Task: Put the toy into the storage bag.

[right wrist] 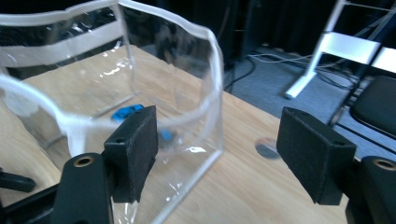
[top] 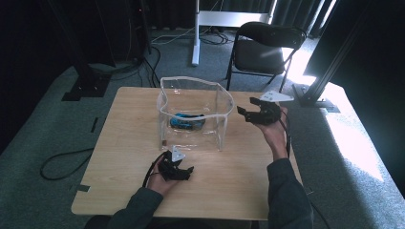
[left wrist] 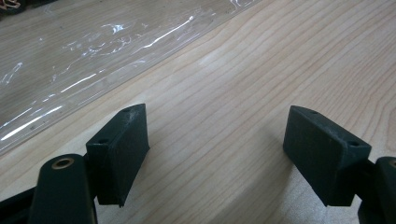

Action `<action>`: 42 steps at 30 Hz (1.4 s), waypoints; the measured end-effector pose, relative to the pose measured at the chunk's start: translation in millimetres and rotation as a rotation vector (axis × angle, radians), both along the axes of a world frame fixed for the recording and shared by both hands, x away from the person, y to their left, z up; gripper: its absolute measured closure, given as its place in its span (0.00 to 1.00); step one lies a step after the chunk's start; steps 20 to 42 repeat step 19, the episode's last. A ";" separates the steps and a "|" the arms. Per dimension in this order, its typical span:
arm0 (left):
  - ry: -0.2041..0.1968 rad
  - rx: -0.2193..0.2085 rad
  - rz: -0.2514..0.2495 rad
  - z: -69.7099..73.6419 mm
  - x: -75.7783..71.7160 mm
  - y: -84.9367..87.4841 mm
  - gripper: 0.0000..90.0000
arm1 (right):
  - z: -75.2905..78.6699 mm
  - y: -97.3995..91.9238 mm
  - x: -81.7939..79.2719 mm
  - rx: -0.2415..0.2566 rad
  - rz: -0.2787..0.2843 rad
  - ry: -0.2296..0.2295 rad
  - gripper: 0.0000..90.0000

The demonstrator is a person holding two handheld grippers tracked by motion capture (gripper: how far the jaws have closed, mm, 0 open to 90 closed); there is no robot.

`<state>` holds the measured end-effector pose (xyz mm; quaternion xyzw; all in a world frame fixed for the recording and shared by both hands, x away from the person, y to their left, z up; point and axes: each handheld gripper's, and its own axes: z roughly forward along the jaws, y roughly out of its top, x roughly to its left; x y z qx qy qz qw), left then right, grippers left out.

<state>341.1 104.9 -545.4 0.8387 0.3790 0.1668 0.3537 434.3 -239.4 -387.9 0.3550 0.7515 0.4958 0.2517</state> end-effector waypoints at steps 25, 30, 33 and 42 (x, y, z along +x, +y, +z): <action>0.001 0.000 -0.001 0.0 0.0 0.0 0.26 | -99.5 17.1 -44.3 -0.173 0.019 0.135 0.30; 0.001 0.000 -0.001 0.0 0.0 0.0 0.26 | -99.5 17.1 -44.3 -0.173 0.019 0.135 0.30; 0.001 0.000 -0.001 0.0 0.0 0.0 0.26 | -99.5 17.1 -44.3 -0.173 0.019 0.135 0.30; 0.001 0.000 -0.001 0.0 0.0 0.0 0.26 | -99.5 17.1 -44.3 -0.173 0.019 0.135 0.30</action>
